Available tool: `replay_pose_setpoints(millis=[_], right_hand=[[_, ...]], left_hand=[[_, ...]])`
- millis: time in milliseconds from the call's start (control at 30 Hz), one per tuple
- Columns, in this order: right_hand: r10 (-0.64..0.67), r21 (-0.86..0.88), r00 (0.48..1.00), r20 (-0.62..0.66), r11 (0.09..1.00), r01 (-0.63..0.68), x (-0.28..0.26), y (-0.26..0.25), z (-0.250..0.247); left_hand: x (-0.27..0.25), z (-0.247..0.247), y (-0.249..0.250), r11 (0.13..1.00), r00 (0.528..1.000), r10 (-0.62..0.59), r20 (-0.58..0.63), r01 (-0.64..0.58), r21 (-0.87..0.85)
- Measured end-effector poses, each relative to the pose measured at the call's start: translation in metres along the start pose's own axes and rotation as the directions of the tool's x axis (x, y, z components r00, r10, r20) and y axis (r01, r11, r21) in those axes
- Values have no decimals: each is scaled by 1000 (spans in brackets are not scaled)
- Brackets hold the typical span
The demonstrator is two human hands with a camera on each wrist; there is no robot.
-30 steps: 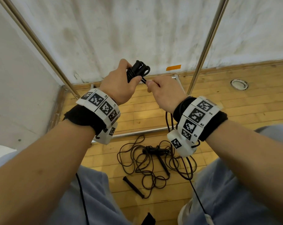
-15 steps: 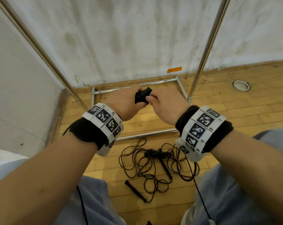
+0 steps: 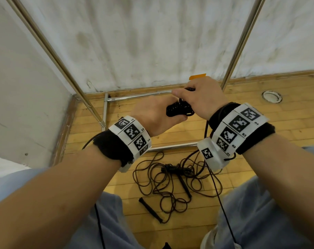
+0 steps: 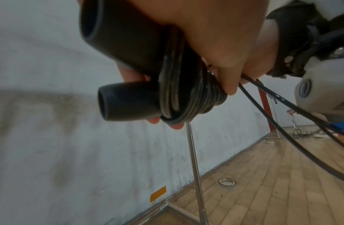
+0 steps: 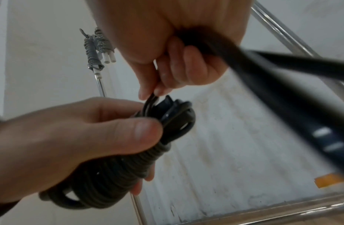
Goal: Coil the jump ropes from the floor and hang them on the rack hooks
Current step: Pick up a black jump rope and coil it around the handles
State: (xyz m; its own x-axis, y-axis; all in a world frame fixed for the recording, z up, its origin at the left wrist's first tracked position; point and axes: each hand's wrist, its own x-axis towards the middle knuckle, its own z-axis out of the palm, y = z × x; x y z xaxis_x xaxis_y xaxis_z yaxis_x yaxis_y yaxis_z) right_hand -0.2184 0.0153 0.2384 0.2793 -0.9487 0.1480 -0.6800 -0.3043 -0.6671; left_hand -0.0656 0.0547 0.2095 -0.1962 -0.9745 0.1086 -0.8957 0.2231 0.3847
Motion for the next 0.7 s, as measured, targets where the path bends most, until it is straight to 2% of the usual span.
replay_pose_setpoints(millis=[167, 267, 367, 433, 533, 700], right_hand=[[76, 131, 996, 38, 988, -80, 7, 7, -7], [94, 189, 990, 104, 976, -113, 8, 11, -8], [147, 331, 971, 190, 921, -205, 8, 14, -8], [159, 383, 963, 217, 894, -234, 8, 16, -9], [128, 463, 956, 264, 852, -242, 6, 16, -11], [53, 667, 945, 323, 696, -267, 3, 8, -11]], left_hand=[[0, -5, 0, 997, 997, 72, -1, -72, 32], [-3, -8, 0, 990, 991, 136, -7, -136, 48], [-5, -10, 1, 981, 983, 181, 1, -181, 73], [-5, -9, 0, 979, 986, 165, 20, -167, 115], [-3, -6, -7, 976, 997, 68, 42, -75, 203], [0, -3, -13, 969, 999, 9, 39, -19, 247]])
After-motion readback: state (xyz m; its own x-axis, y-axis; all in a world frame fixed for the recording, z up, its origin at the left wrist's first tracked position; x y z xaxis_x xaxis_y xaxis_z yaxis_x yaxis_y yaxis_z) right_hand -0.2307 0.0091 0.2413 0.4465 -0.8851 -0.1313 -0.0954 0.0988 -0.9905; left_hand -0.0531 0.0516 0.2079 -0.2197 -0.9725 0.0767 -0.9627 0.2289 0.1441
